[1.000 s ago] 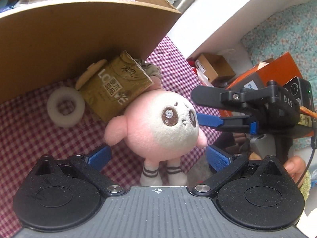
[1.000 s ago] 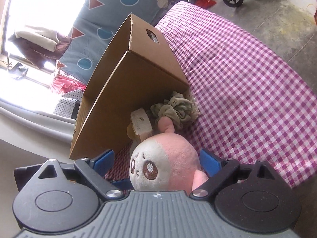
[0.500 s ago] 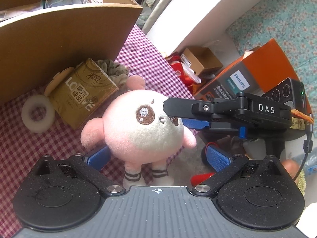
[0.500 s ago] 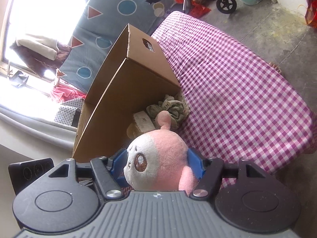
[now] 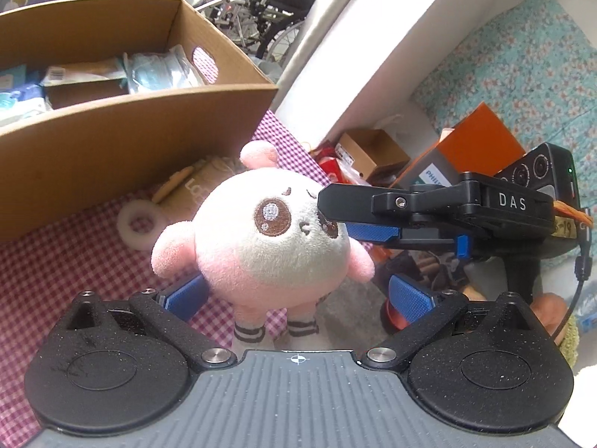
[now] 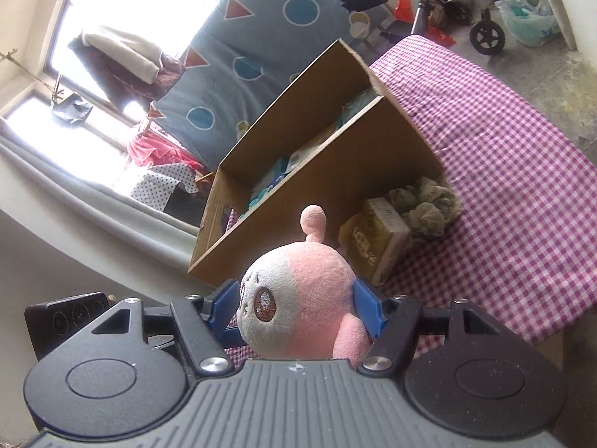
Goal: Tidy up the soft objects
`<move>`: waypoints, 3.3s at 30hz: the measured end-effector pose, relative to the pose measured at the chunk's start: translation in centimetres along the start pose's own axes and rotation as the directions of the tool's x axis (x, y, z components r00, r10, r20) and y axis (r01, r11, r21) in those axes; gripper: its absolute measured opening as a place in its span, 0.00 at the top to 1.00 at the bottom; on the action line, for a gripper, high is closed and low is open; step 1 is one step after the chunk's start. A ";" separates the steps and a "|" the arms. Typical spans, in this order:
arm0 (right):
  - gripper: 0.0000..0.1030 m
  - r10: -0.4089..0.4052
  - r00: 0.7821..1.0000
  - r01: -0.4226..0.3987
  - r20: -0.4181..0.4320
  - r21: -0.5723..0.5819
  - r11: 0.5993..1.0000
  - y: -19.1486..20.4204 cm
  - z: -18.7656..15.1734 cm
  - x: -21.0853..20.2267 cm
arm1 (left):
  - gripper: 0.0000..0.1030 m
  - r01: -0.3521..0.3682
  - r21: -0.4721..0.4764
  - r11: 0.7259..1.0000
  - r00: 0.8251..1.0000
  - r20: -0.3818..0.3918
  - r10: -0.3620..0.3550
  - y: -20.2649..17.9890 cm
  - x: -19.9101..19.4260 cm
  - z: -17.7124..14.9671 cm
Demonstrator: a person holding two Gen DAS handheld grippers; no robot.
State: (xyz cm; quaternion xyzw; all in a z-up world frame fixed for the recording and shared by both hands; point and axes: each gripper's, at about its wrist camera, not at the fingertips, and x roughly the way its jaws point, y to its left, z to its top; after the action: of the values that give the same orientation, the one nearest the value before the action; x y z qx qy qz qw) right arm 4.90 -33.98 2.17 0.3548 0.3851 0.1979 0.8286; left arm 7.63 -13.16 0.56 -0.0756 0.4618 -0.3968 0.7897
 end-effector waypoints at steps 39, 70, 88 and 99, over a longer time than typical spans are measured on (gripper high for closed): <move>0.13 -0.105 0.923 0.036 -0.371 -0.188 0.981 6.2 -0.1 19.1 | 0.00 -0.172 -0.321 0.931 0.967 0.124 0.221 15.4 -7.4 -4.5; 0.18 -0.154 0.911 0.054 -0.382 -0.260 0.964 6.7 -0.5 19.4 | 0.00 -0.191 -0.230 0.954 0.972 0.088 0.216 14.2 -4.8 -3.6; 0.20 -0.098 0.946 -0.016 -0.310 -0.347 0.938 11.0 -1.6 14.8 | 0.00 -0.231 -0.217 0.948 0.943 0.191 0.273 9.7 -8.3 -5.1; 0.20 0.050 0.978 -0.126 -0.204 -0.383 0.915 14.6 0.3 10.3 | 0.00 -0.278 -0.137 0.951 0.890 0.335 0.309 5.5 -13.2 -2.9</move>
State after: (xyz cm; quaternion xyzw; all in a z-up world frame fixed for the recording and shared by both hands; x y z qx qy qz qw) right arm 10.75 -18.11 7.98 0.1774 0.3981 0.3414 0.8327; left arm 4.95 0.48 5.08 -0.1082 0.3352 -0.2328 0.9065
